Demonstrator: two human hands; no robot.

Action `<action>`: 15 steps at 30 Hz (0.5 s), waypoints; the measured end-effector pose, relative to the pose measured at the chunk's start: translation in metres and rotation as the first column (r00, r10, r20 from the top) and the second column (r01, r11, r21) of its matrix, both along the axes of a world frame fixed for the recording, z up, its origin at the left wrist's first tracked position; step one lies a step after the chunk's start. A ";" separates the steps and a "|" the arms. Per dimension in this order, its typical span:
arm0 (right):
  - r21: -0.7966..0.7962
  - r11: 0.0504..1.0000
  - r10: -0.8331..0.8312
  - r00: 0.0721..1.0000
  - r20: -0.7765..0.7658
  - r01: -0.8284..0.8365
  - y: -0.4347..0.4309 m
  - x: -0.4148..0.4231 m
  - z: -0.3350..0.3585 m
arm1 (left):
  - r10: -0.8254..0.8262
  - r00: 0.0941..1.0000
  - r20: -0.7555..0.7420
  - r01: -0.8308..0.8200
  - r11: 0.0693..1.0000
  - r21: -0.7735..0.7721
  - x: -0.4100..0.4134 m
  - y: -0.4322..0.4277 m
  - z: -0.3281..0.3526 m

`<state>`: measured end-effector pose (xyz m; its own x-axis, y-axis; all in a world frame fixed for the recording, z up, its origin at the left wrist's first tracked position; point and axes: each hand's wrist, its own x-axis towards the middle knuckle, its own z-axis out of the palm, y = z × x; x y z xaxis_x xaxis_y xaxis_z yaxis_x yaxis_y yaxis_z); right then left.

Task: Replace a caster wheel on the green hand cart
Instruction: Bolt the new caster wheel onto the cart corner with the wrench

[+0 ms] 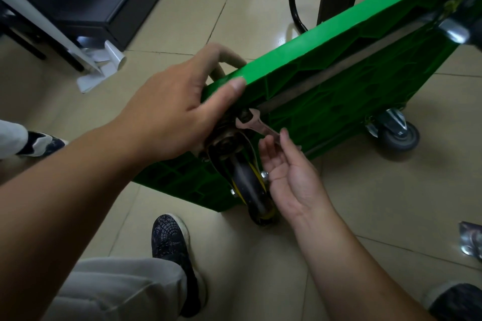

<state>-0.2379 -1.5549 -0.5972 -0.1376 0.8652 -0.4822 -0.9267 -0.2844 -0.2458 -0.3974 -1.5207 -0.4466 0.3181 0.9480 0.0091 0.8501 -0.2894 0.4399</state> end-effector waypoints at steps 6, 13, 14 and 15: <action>0.023 1.000 0.012 1.000 0.023 -0.013 0.000 -0.001 -0.001 | -0.099 0.984 0.147 0.127 0.973 -0.194 -0.018 0.005 0.014; 0.070 0.993 -0.100 0.989 0.111 0.093 0.006 -0.001 -0.003 | -0.135 0.978 0.159 0.153 0.983 -0.104 -0.022 0.003 0.007; 0.095 0.991 -0.103 0.986 0.132 0.091 0.009 0.003 -0.004 | -0.133 0.978 0.159 0.149 0.984 -0.095 -0.022 0.003 0.006; 0.124 0.989 -0.104 0.982 0.159 0.085 0.013 0.008 -0.004 | -0.129 0.979 0.160 0.145 0.985 -0.090 -0.022 0.003 0.005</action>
